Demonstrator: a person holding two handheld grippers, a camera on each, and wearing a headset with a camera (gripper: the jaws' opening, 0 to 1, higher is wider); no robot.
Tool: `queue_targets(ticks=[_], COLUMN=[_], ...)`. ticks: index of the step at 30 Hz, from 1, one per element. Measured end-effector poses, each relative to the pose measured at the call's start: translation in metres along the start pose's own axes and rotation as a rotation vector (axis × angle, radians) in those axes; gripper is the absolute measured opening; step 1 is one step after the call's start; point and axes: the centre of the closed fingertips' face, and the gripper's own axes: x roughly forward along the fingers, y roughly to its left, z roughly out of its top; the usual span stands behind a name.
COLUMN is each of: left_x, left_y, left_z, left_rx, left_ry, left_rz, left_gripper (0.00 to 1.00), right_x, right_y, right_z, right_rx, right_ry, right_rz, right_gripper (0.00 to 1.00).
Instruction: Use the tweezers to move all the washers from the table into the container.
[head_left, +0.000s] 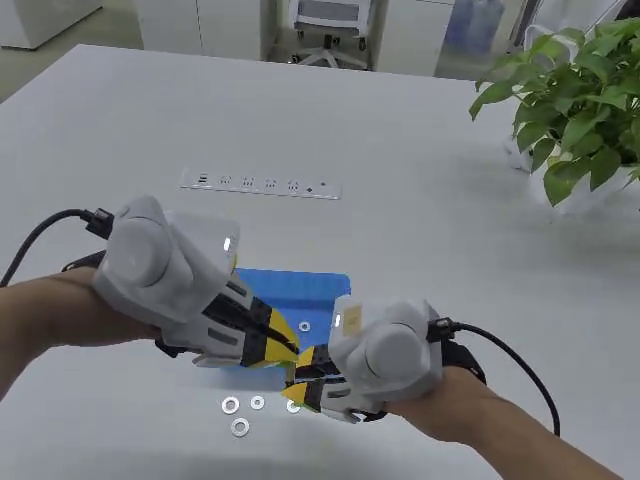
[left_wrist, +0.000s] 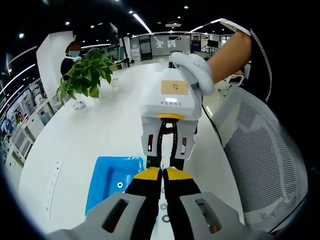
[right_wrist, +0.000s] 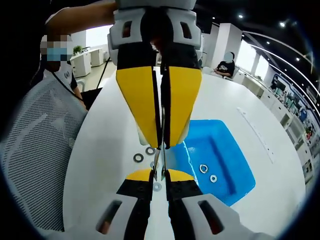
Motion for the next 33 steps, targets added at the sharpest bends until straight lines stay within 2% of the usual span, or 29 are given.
queue_targets(ticks=[13,33], left_x=[0.011,0.017], left_y=[-0.005,-0.007], left_z=[-0.01,-0.02], left_rx=[-0.012,-0.028], left_ry=[0.006,0.014], left_rz=[-0.031,-0.049], left_gripper=[0.06,0.06], right_x=[0.006,0.015], right_y=[0.006,0.008], right_z=[-0.013,-0.022], right_rx=[0.021,0.039], right_ry=[0.008,0.011], right_rz=[0.005,0.017], right_gripper=[0.12,0.12])
